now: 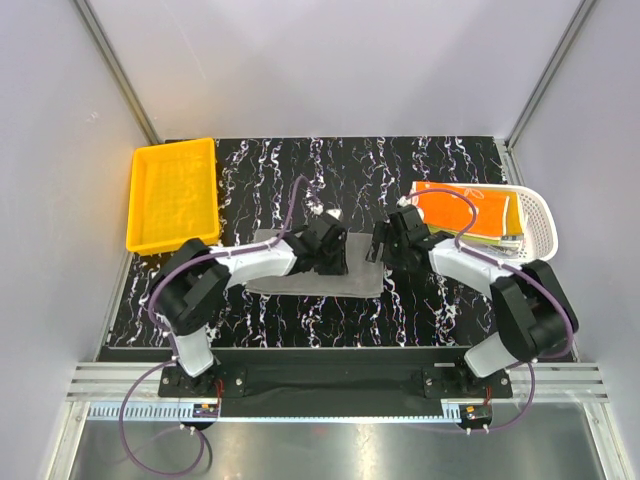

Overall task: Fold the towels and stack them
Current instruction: Neatly place the folded towel into the bin

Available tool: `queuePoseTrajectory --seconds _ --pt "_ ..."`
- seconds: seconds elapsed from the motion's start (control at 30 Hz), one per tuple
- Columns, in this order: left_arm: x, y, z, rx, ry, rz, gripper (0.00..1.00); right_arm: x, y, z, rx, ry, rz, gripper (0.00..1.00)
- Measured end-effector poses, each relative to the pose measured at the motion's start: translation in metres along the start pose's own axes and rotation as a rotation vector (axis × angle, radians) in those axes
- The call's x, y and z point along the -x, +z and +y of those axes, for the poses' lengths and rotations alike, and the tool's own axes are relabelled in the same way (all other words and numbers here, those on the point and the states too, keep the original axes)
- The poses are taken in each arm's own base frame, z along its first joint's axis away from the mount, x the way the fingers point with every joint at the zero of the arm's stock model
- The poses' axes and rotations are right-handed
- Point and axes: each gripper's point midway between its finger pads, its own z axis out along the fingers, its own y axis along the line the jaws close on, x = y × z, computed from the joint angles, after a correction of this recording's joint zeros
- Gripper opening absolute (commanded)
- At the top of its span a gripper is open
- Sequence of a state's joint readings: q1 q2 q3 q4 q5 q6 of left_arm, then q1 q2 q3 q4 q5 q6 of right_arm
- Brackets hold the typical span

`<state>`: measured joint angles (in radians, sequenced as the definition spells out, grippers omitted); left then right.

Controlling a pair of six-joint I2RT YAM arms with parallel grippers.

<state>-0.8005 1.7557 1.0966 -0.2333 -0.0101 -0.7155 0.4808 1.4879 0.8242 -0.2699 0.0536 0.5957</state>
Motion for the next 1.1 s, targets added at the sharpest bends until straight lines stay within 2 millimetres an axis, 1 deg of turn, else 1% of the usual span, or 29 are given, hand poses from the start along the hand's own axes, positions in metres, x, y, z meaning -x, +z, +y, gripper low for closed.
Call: queuePoseTrajectory --seconds 0.07,0.13,0.2,0.3,0.33,0.4,0.43,0.47,0.53,0.57,0.63,0.67,0.7,0.73,0.8,0.83,0.9,0.97,1.03,1.07,1.1 --pt "-0.017 0.011 -0.002 -0.005 0.006 0.036 0.29 -0.001 0.01 0.003 0.01 0.002 0.013 0.84" --pt "-0.029 0.016 -0.001 -0.003 0.006 0.057 0.29 -0.004 0.018 0.006 0.025 0.007 0.029 0.82" --pt "-0.032 0.018 -0.003 -0.012 -0.001 0.052 0.28 -0.009 0.026 0.007 0.032 0.017 0.048 0.79" --pt "-0.032 0.019 -0.003 -0.02 -0.017 0.043 0.28 -0.006 0.03 0.015 0.066 0.036 0.036 0.76" --pt "-0.032 0.02 -0.004 -0.024 -0.021 0.04 0.27 -0.007 0.031 0.016 0.07 0.04 0.033 0.72" --pt "-0.032 0.02 -0.005 -0.028 -0.029 0.034 0.27 -0.008 0.033 0.02 0.079 0.047 0.029 0.67" --pt "-0.032 0.02 -0.004 -0.029 -0.031 0.033 0.27 -0.009 0.034 0.021 0.083 0.048 0.027 0.59" --pt "-0.032 0.02 -0.005 -0.03 -0.035 0.031 0.27 -0.01 0.035 0.024 0.086 0.046 0.029 0.57" --pt "-0.032 0.019 -0.005 -0.033 -0.04 0.027 0.27 -0.014 0.037 0.029 0.096 0.045 0.032 0.46" --pt "-0.032 0.019 -0.004 -0.035 -0.041 0.026 0.27 -0.017 0.038 0.031 0.096 0.044 0.036 0.34" --pt "-0.032 0.016 -0.005 -0.036 -0.043 0.026 0.27 -0.021 0.04 0.032 0.086 0.039 0.041 0.22" --pt "-0.033 0.015 -0.005 -0.036 -0.042 0.027 0.27 -0.022 0.04 0.032 0.078 0.036 0.04 0.09" --pt "-0.032 0.011 -0.006 -0.036 -0.041 0.028 0.28 -0.022 0.04 0.032 0.07 0.03 0.04 0.05" --pt "-0.032 0.007 -0.007 -0.038 -0.04 0.027 0.28 -0.023 0.039 0.032 0.06 0.023 0.042 0.01" --pt "-0.03 -0.004 -0.01 -0.041 -0.037 0.022 0.29 -0.023 0.037 0.031 0.037 0.007 0.045 0.0" --pt "-0.026 -0.012 -0.012 -0.043 -0.034 0.012 0.3 -0.022 0.035 0.031 0.026 -0.004 0.048 0.0" --pt "-0.014 -0.036 -0.017 -0.052 -0.025 -0.023 0.31 -0.019 0.03 0.028 -0.018 -0.047 0.057 0.0" --pt "0.003 -0.062 -0.025 -0.072 -0.017 -0.071 0.31 -0.011 0.022 0.026 -0.055 -0.089 0.058 0.0" --pt "0.025 -0.093 -0.036 -0.11 -0.009 -0.135 0.31 0.008 0.009 0.03 -0.092 -0.144 0.046 0.0" --pt "0.038 -0.111 -0.041 -0.131 -0.004 -0.173 0.32 0.023 -0.001 0.034 -0.112 -0.175 0.027 0.0" --pt "0.046 -0.122 -0.043 -0.143 -0.002 -0.199 0.32 0.035 -0.009 0.038 -0.119 -0.196 0.007 0.0"
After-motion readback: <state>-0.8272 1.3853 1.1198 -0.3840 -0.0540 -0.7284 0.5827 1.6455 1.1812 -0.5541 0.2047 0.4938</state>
